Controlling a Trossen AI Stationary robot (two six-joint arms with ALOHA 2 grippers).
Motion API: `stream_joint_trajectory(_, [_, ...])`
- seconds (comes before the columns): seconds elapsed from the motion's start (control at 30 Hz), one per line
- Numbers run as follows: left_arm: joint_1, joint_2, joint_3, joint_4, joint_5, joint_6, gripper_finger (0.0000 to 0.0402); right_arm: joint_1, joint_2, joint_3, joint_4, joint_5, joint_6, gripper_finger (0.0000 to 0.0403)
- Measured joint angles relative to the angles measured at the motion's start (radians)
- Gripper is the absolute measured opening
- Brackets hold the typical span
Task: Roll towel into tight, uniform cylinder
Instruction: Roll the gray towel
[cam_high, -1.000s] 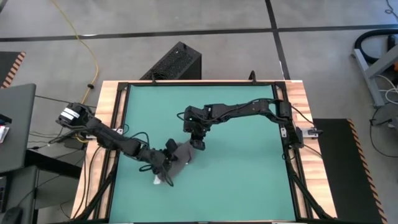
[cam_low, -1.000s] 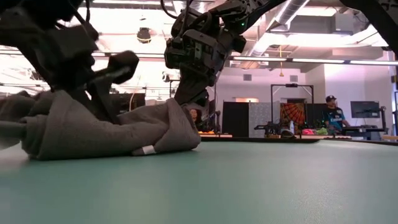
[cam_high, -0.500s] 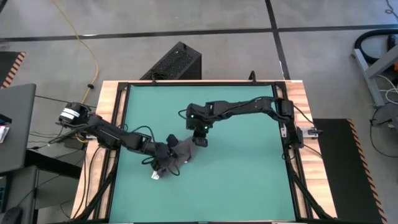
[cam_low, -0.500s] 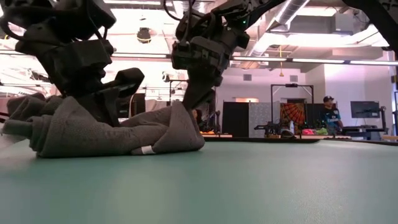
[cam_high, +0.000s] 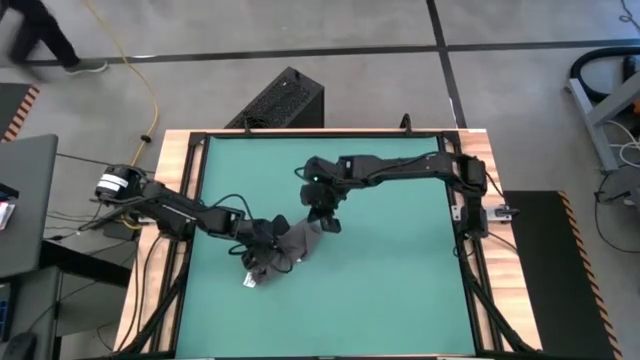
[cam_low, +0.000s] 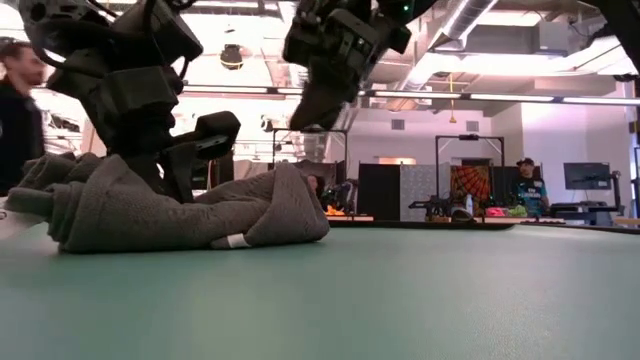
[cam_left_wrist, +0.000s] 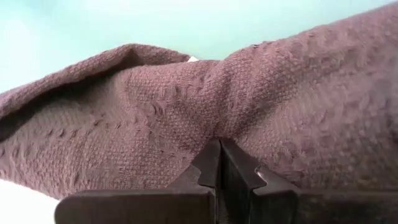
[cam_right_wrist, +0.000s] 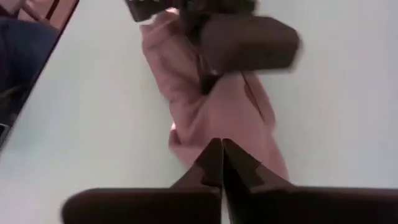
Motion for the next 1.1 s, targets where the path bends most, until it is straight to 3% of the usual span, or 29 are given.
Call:
stream_joint_trajectory(0.1, [0.025,0.0,0.0,0.01,0.034,0.06,0.0,0.027,0.017,-0.018,0.08,-0.001,-0.032,0.0014])
stream_joint_trajectory(0.37, [0.062,0.001,-0.001,0.007,0.074,0.127,0.0,0.039,0.058,-0.089,0.299,-0.001,-0.028,0.0012])
stream_joint_trajectory(0.63, [0.063,0.0,0.001,-0.026,0.072,0.261,0.0,-0.015,0.14,-0.094,0.309,-0.029,0.0,0.0009])
stream_joint_trajectory(1.1, [0.119,-0.02,-0.001,-0.05,-0.07,0.395,0.0,0.016,0.224,-0.132,0.257,-0.053,0.073,0.0007])
